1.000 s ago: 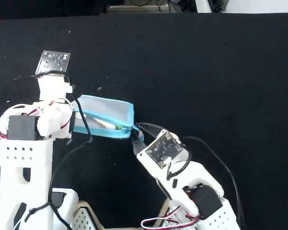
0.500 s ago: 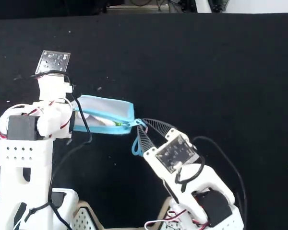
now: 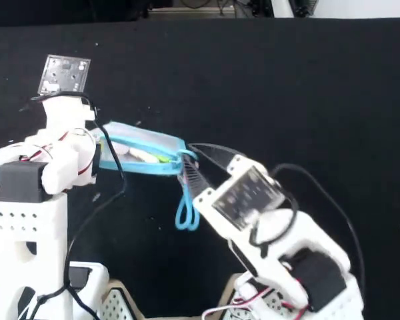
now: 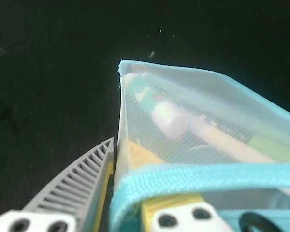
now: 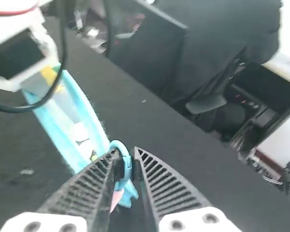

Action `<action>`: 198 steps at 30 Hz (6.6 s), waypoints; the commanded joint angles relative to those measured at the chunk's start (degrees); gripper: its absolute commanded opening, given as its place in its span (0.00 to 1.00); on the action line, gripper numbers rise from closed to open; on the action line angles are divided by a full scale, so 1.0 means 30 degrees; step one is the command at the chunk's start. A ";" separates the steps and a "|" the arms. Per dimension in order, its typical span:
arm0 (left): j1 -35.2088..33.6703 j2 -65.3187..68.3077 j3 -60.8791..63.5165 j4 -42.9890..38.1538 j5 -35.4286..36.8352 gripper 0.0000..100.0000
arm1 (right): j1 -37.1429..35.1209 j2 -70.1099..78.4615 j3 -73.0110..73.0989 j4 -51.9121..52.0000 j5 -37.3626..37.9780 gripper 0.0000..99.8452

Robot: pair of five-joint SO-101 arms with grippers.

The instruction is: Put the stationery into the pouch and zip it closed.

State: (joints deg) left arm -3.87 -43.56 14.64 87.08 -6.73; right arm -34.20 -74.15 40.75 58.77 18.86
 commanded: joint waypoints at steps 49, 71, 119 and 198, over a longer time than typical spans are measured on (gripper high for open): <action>-0.2711 -0.0469 -0.3473 0.2842 -0.0996 0.15 | -0.0762 0.9158 -0.7927 0.1524 0.0147 0.01; 0.0835 -0.5773 -0.6081 0.4630 -0.2491 0.15 | -0.0762 0.9216 -0.7634 0.0850 0.0147 0.01; 0.1070 -1.2308 1.0330 -0.5070 0.3751 0.16 | -0.3370 0.6169 -0.6081 0.1260 0.0147 0.01; 0.4205 -1.8491 1.3700 -0.6476 -0.0176 0.23 | -0.3458 0.4264 -0.1304 0.1377 -0.1084 0.10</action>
State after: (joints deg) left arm 8.00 -99.21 56.84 68.97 -7.52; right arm -45.19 -59.21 35.30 64.13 16.04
